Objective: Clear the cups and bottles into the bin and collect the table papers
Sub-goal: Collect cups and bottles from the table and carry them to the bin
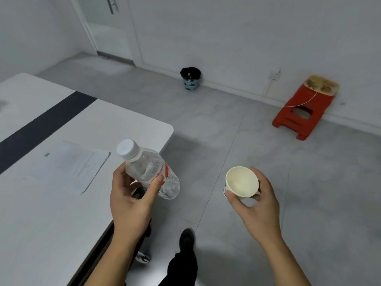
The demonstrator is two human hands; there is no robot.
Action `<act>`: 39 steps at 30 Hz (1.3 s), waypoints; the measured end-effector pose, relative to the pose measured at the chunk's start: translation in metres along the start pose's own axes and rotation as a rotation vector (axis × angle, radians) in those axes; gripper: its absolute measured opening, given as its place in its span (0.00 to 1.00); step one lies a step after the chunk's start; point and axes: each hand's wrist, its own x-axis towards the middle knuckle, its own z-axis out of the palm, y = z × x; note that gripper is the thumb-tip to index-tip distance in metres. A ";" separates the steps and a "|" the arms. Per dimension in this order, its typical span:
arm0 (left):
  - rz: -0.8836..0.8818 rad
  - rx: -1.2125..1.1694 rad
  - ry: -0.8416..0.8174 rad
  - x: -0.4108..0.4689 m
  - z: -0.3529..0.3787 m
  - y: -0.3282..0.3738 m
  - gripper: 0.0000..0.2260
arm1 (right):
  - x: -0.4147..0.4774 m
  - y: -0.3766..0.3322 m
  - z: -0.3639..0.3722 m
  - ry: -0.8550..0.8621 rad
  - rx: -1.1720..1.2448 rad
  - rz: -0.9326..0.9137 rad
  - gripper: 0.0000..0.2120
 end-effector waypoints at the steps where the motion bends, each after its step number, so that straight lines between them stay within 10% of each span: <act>1: -0.005 0.003 0.012 0.016 0.014 -0.008 0.25 | 0.023 0.006 0.007 -0.013 -0.002 0.002 0.37; 25: 0.115 -0.016 -0.082 0.590 0.458 -0.038 0.23 | 0.725 0.045 0.137 0.056 0.044 -0.052 0.37; 39: 0.066 0.013 0.106 0.926 0.627 -0.037 0.26 | 1.137 0.001 0.275 -0.187 0.006 -0.142 0.36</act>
